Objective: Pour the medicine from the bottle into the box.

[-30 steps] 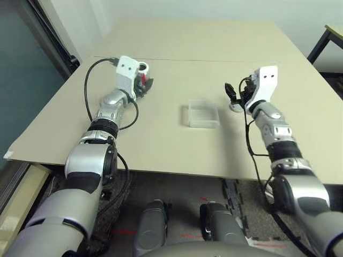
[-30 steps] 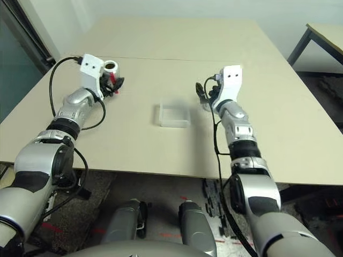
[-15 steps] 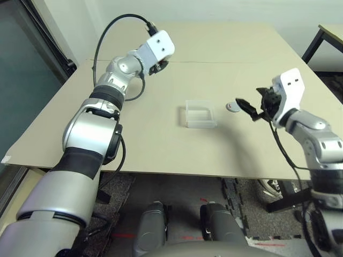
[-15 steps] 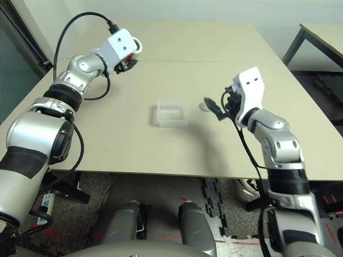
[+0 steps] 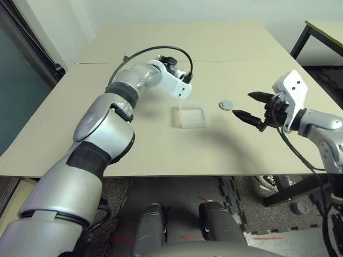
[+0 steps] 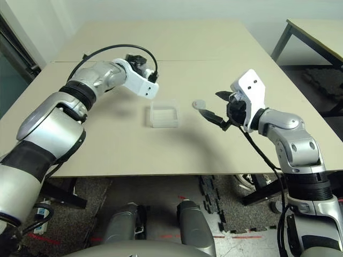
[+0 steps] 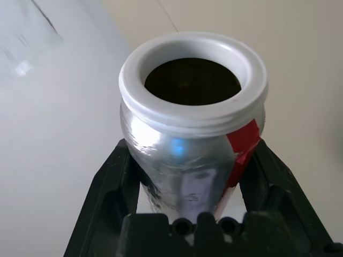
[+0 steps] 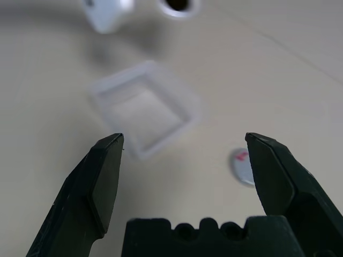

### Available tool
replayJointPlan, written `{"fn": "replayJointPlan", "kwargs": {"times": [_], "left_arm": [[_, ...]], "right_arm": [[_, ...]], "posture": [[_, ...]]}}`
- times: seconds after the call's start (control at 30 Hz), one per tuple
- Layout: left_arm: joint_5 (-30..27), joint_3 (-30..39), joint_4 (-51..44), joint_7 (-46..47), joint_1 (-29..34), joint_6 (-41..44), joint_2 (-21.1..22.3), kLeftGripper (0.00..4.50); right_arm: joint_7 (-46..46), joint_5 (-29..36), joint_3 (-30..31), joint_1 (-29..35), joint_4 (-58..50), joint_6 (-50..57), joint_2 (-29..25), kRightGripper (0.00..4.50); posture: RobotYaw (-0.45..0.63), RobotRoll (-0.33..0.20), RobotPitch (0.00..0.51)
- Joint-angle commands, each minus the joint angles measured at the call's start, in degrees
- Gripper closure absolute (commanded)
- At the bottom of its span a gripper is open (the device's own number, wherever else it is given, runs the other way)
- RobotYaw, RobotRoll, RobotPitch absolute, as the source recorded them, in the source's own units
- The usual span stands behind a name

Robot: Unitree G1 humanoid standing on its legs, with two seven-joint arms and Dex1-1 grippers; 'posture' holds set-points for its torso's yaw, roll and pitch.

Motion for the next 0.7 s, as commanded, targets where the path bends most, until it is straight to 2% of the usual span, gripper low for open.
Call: {"fn": "replayJointPlan", "kwargs": {"times": [0.03,0.2,0.57,0.63,0.7], "left_arm": [[5.68,-5.23,1.36,3.49,-0.75,-0.75,-0.75,1.68],[9.68,-9.41,1.78,6.2,-0.81,-0.77,-1.91,1.68],[8.87,-8.5,1.9,6.16,-0.8,-1.02,-2.76,1.68],[6.85,-6.58,1.98,4.82,-0.44,-1.52,-2.77,1.68],[0.28,-0.13,2.19,0.42,0.51,-1.42,-2.67,1.68]], "right_arm": [[1.75,-1.66,3.44,-1.16,0.58,0.04,-1.12,0.0],[1.19,-2.72,5.79,-3.96,2.84,-0.37,0.81,0.0],[1.67,-3.31,6.37,-4.52,3.33,-0.41,1.72,0.0],[1.66,-3.31,6.34,-4.63,3.34,-0.39,1.87,0.0],[1.47,-3.09,6.15,-4.49,3.11,-0.12,2.16,0.0]], "posture": [[-0.22,0.0,0.047],[-0.22,0.0,0.055],[-0.21,0.0,0.063],[-0.21,0.0,0.06],[-0.21,0.0,0.06]]}}
